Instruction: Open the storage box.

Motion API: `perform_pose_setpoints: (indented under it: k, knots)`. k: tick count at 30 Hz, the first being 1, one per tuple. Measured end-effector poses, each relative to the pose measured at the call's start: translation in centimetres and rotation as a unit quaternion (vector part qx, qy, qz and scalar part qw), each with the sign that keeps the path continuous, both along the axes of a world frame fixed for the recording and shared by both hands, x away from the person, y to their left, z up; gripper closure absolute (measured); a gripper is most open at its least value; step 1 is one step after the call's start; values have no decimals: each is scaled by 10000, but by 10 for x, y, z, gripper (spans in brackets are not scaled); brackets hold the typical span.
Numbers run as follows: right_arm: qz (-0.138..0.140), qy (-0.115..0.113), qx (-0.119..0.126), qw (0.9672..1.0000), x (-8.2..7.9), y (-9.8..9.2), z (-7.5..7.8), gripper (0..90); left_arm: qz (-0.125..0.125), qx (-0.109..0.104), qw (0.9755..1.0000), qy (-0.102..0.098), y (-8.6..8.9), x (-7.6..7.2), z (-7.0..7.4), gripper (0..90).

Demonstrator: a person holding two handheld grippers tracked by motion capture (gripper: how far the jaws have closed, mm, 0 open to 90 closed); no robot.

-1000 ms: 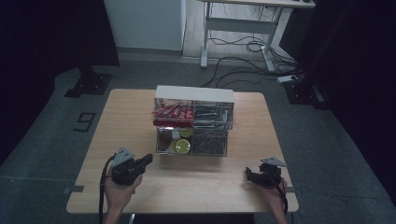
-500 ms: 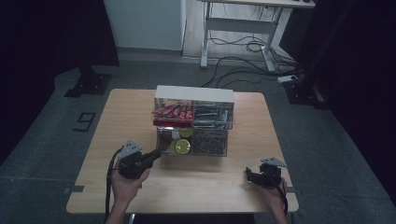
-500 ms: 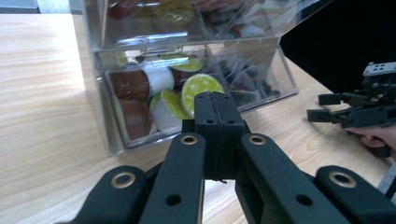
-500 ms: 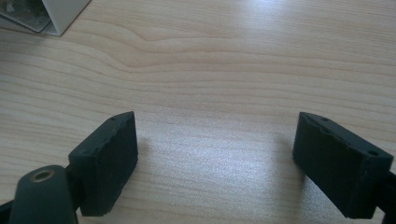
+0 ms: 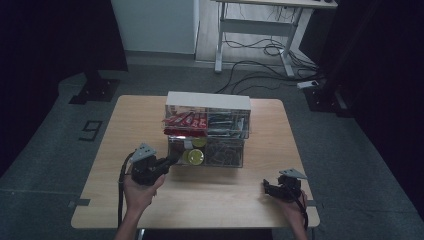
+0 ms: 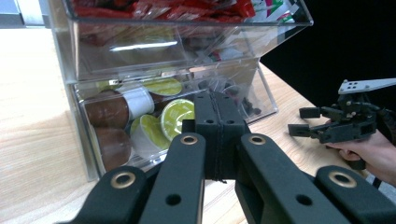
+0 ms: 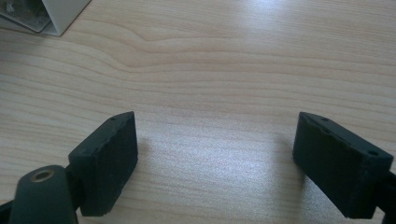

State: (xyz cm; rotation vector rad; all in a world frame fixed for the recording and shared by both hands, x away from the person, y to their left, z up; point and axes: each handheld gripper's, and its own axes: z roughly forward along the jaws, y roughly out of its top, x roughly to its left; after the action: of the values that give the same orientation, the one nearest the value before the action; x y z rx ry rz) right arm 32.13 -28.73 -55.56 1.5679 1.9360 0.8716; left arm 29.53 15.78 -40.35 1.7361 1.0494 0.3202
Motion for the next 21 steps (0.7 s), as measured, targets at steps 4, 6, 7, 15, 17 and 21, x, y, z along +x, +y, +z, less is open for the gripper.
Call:
perform_pose_setpoints:
  k: [4, 6, 7, 15, 17, 21]
  knots:
    - [-1, 0, 0, 10000, 0, 0, 0, 141, -42, -37, 10000, -16, -3, 3, 5, 900]
    - [0, 0, 1, 10000, 0, 0, 0, 141, -63, -46, 10000, -16, -3, 5, 6, 900]
    - [0, 0, 1, 10000, 0, 0, 0, 141, -75, -72, 9999, -6, -4, 7, 7, 900]
    - [0, 1, 1, 10000, 0, 0, 0, 141, -174, -104, 9998, 67, -9, 15, 9, 900]
    - [1, 1, 1, 10000, 0, 0, 0, 141, -192, -81, 9998, 70, -11, 17, 11, 900]
    - [0, 1, 1, 10000, 0, 0, 0, 141, -233, -55, 9997, 60, -15, 21, 15, 900]
